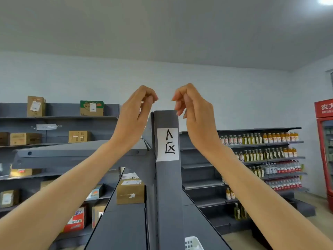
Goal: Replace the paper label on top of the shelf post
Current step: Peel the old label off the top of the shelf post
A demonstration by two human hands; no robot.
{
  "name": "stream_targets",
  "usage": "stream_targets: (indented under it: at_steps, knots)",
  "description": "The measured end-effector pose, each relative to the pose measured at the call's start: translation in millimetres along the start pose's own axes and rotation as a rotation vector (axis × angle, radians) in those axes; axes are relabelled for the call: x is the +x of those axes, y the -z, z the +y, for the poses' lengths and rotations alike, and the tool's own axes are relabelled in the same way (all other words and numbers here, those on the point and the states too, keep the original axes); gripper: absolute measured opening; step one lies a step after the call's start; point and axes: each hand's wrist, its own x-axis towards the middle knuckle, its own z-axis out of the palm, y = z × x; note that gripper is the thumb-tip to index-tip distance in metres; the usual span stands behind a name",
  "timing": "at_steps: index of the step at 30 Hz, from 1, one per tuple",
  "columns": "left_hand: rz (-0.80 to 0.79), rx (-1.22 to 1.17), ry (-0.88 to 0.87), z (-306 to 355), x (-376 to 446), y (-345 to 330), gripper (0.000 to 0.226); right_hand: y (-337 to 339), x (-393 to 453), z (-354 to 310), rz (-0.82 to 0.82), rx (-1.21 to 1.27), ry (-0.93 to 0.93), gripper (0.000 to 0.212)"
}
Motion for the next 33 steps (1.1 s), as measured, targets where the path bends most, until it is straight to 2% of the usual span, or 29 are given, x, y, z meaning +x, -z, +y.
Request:
stream_targets:
  at_steps: [4, 12, 19, 33]
  knots:
    - [-0.010, -0.069, 0.069, -14, -9, -7, 0.021, -5, -15, 10, -0.075, -0.031, -0.021, 0.030]
    - [-0.024, -0.189, 0.033, -21, -14, -5, 0.021, -21, -41, 15, -0.106, -0.014, -0.121, 0.027]
    - [-0.047, -0.268, 0.082, -24, -14, -4, 0.029, -27, -48, 8, -0.105, -0.184, -0.083, 0.026]
    - [-0.124, -0.293, 0.028, -31, -14, -5, 0.029, -13, -48, 8, -0.065, -0.444, -0.085, 0.030]
